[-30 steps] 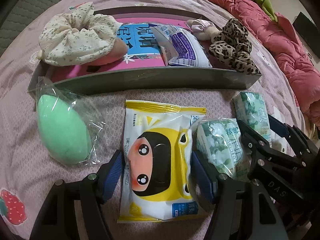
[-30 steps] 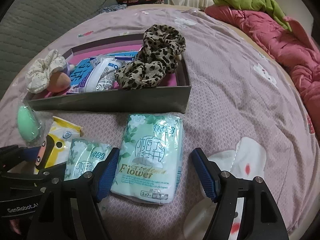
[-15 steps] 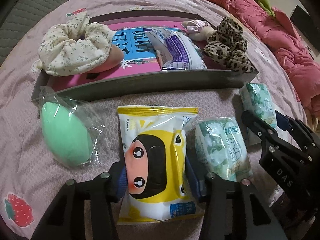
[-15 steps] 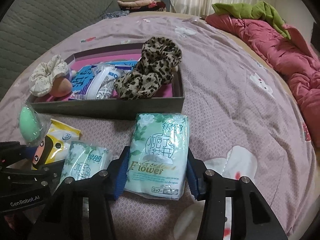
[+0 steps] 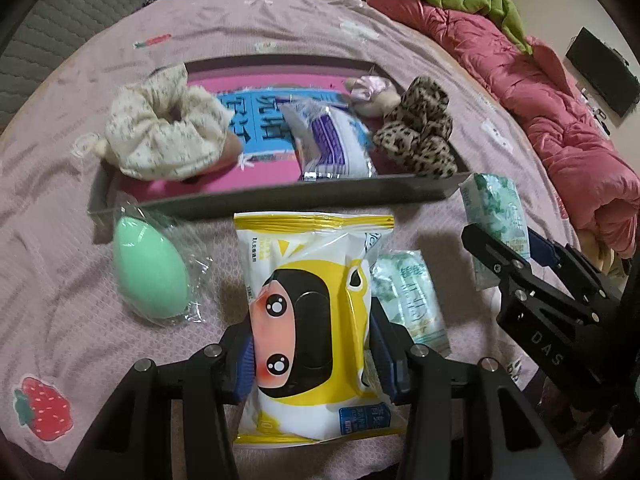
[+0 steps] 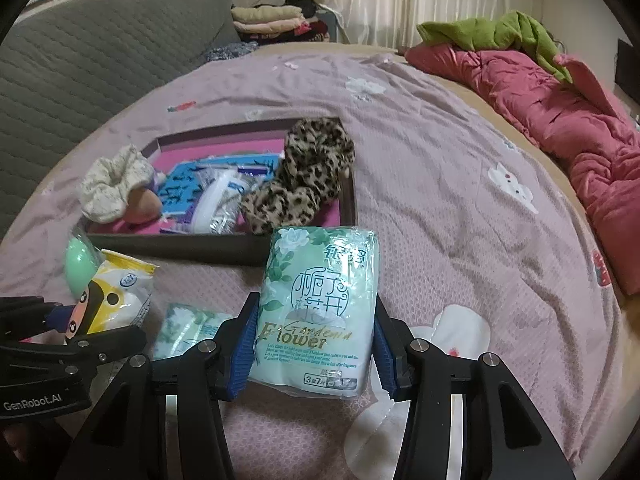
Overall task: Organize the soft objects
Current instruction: 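Lift the yellow packet and green tissue pack and carry both toward the tray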
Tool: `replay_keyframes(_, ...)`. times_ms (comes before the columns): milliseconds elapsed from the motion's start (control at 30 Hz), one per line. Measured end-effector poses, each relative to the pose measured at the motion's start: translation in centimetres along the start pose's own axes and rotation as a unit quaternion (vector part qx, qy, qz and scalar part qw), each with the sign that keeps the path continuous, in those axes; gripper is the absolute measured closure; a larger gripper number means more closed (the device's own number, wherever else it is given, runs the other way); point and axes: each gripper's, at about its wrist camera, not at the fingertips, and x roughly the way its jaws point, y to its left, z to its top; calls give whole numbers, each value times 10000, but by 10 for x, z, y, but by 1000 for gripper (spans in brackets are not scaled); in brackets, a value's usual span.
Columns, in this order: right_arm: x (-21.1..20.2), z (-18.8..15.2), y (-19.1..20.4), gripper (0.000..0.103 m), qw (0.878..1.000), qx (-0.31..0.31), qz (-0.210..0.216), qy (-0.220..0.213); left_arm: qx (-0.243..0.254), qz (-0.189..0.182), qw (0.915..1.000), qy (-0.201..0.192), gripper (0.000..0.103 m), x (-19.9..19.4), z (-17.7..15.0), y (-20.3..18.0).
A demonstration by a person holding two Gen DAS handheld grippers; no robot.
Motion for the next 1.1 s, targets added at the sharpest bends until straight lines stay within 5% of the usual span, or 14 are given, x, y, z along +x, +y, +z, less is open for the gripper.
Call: replay_keyframes(1100, -57, 44, 24, 51, 9960, -319, 236, -798, -288, 87, 9958, -863, 55, -68, 35, 21)
